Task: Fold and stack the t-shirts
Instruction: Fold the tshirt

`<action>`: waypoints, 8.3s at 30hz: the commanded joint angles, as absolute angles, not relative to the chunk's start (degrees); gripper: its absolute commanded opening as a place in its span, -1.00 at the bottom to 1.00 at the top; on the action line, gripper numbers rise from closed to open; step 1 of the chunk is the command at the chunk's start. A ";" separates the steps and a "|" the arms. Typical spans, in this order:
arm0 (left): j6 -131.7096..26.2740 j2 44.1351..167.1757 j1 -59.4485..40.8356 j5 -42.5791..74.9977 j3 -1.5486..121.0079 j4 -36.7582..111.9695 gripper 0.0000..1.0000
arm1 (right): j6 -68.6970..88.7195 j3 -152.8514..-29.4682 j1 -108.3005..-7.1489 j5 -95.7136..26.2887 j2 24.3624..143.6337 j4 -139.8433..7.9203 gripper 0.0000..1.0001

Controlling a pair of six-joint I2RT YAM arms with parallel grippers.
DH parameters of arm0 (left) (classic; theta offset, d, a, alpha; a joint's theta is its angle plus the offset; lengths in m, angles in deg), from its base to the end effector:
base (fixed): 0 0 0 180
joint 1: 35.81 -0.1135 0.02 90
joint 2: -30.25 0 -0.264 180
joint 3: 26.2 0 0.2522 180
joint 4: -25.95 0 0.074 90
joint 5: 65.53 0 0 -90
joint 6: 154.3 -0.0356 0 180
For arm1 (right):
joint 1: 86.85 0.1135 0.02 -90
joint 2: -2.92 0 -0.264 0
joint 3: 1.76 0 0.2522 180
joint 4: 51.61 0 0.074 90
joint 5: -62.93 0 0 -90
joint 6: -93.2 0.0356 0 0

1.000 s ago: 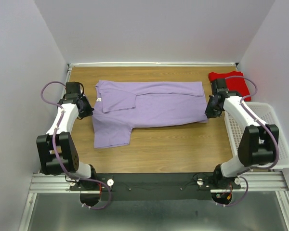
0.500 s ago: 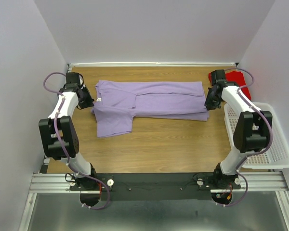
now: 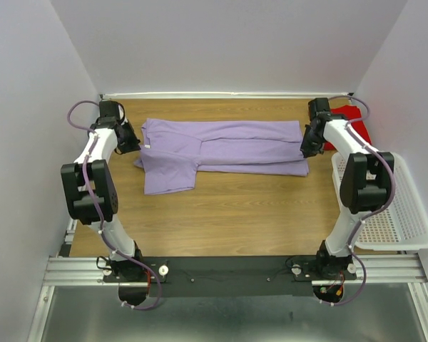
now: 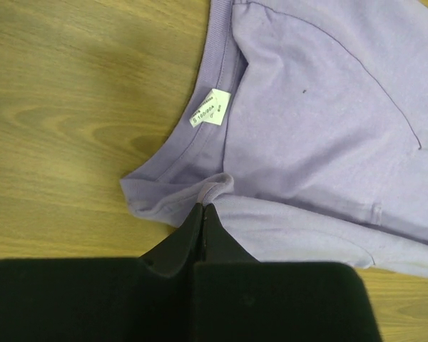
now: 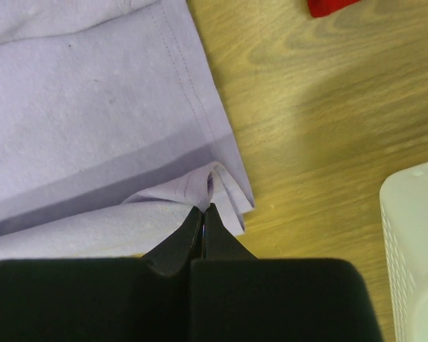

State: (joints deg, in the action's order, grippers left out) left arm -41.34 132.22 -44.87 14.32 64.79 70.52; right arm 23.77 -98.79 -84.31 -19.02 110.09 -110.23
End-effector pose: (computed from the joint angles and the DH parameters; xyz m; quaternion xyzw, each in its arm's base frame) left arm 0.3802 0.0543 0.2338 -0.2372 0.9217 -0.1196 0.2826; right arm 0.3856 0.0121 0.2195 0.1664 0.9663 -0.0308 0.1939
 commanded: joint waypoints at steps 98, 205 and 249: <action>-36.52 121.57 -19.46 34.92 39.93 61.67 -1.00 | 22.89 -71.07 -83.69 -29.80 83.87 -104.39 0.36; -37.49 127.99 -47.50 30.87 44.16 50.96 -0.21 | 20.87 -99.29 -64.97 -40.01 121.40 -84.26 -0.09; -43.03 95.46 -31.50 34.75 29.84 51.05 0.39 | -7.18 -120.29 -55.82 -3.17 134.57 -85.23 0.61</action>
State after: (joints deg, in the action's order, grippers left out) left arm -42.25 96.88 -31.60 33.07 30.21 51.83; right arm -9.43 -116.36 -52.28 -8.00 132.50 -85.16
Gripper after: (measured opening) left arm 0.695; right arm 0.809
